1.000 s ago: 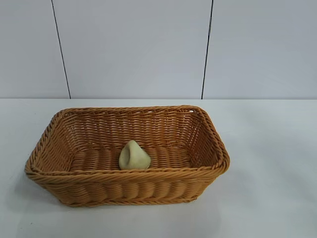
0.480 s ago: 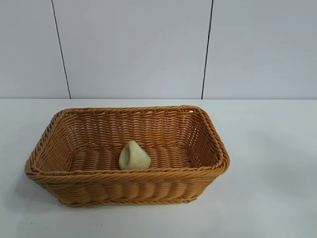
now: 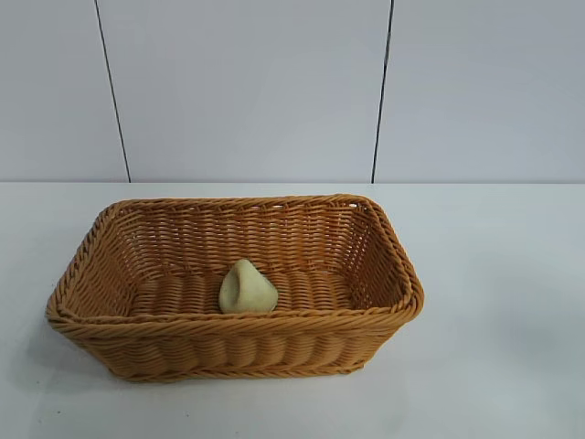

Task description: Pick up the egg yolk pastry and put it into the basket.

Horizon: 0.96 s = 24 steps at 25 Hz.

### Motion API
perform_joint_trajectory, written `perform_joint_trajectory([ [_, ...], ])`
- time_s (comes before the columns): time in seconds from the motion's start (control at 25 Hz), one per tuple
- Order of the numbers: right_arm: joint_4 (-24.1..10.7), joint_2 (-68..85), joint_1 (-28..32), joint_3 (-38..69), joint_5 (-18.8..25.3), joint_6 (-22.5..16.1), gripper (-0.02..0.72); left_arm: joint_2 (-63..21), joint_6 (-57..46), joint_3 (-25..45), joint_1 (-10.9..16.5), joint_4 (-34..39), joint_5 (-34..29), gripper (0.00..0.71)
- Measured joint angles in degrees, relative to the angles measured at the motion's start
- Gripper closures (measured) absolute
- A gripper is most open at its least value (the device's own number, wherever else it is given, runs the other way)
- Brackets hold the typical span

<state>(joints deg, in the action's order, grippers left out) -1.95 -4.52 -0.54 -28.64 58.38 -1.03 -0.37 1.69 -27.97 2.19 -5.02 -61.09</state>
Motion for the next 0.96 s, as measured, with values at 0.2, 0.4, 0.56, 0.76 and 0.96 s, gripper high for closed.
perform_joint_trajectory([
  [0.2,0.0,4.7,0.0,0.0,0.1,0.0,0.071,0.0,0.0,0.0,0.0,0.0,0.0,0.014],
  [0.4,0.2,4.8,0.1,0.0,0.1,0.0,0.071,0.0,0.0,0.0,0.0,0.0,0.0,0.014],
  [0.56,0.6,4.9,2.4,0.0,0.1,0.0,0.071,0.0,0.0,0.0,0.0,0.0,0.0,0.014],
  [0.76,0.8,4.9,2.9,0.0,0.1,0.0,0.071,0.0,0.0,0.0,0.0,0.0,0.0,0.014],
  [0.96,1.1,4.9,2.9,0.0,0.1,0.0,0.071,0.0,0.0,0.0,0.0,0.0,0.0,0.014],
])
